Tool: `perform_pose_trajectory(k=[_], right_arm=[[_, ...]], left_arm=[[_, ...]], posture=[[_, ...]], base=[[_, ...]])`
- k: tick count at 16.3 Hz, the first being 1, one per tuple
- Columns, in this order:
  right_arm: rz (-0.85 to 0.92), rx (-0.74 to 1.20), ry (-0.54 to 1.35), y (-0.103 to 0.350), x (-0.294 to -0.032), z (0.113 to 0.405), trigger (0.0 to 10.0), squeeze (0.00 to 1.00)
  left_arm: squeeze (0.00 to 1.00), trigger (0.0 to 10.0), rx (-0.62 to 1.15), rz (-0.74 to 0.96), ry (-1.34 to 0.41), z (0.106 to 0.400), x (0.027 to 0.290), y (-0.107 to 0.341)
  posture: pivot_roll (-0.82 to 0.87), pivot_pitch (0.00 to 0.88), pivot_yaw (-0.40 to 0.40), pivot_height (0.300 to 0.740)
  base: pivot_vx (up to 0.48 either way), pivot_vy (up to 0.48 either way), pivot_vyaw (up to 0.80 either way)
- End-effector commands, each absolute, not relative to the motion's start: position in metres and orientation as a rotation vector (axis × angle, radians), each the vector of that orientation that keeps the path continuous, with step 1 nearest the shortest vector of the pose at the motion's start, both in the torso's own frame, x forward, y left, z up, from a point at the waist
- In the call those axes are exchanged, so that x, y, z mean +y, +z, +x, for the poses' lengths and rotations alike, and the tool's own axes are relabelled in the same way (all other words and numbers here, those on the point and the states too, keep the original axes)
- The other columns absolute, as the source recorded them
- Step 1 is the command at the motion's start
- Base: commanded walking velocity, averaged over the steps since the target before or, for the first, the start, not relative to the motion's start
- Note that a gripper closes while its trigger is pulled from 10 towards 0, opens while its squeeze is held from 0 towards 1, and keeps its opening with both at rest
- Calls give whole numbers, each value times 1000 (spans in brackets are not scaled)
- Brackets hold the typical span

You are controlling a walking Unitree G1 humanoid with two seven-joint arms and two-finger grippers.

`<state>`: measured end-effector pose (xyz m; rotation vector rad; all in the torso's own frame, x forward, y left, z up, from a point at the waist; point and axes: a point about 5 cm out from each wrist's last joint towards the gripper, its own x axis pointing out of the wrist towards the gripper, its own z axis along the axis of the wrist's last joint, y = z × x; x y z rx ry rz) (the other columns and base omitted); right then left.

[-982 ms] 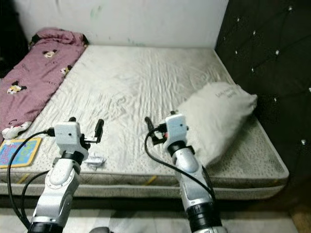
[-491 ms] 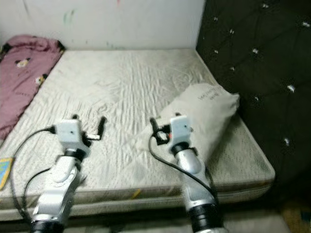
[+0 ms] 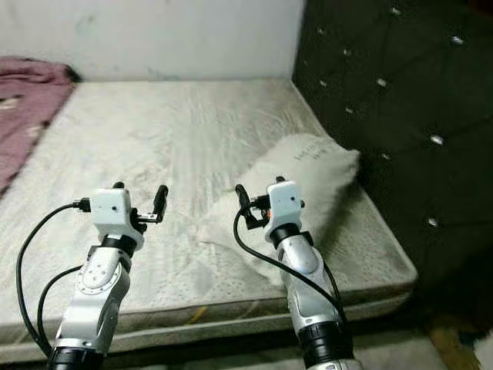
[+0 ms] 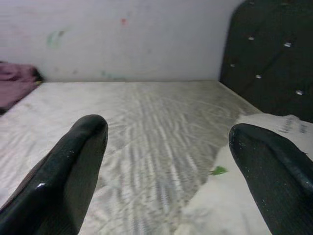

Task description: Clean up the room

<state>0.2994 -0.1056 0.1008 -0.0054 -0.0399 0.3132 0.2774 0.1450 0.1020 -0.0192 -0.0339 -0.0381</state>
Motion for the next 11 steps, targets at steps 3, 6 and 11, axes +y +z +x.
perform_pose_trajectory(k=[3,6,11], right_arm=[[24,-45,348,103,-95,299,10000,0],[5,-53,361,104,-95,299,10000,0],[3,-44,359,103,-95,299,10000,0]], left_arm=[[0,10000,-15,-19,-6,278,154,99],[0,10000,-12,-24,-1,278,154,99],[0,10000,-9,-30,2,278,154,99]], posture=[[94,0,-33,740],[95,0,-35,740],[94,0,-37,740]], base=[[0,480,0],[0,480,0],[0,480,457]])
